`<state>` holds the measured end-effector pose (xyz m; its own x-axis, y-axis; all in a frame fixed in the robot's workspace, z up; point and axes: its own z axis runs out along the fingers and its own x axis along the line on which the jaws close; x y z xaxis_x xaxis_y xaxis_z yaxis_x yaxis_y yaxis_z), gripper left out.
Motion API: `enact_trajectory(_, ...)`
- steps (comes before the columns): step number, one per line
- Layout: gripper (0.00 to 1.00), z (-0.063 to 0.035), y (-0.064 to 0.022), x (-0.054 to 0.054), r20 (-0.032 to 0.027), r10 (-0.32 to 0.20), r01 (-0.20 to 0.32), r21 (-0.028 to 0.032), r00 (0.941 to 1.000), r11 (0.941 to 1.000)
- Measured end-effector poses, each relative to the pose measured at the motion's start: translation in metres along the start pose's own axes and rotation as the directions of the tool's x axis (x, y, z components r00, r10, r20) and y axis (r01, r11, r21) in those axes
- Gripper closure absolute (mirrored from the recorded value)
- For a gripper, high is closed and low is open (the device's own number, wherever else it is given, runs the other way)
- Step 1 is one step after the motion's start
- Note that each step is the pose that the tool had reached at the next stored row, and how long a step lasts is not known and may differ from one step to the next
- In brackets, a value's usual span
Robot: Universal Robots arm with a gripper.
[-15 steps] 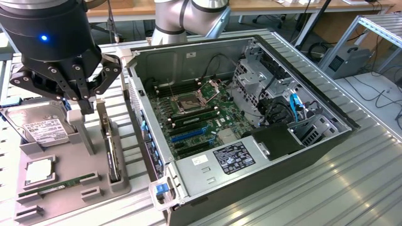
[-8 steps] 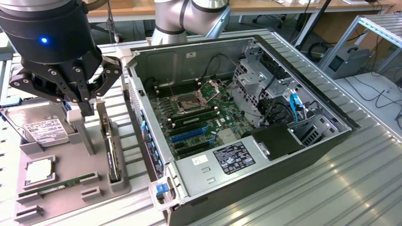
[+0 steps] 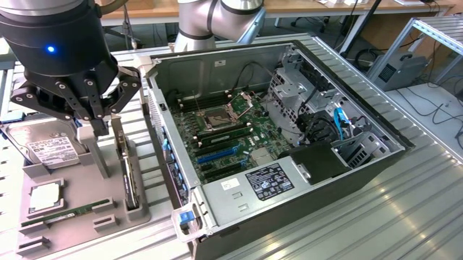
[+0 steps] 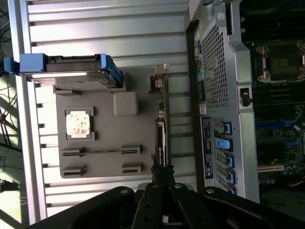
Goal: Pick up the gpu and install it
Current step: 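Reach for the gpu, then pick up the gpu and move the gpu toward the slot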
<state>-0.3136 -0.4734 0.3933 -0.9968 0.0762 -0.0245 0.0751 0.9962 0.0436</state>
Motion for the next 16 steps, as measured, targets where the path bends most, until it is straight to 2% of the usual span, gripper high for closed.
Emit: enact_trajectory(16, 0.89, -0.0001, -0.0019, -0.0002, 0.0000, 0.000, 0.000, 0.0001, 1.0000, 1.0000)
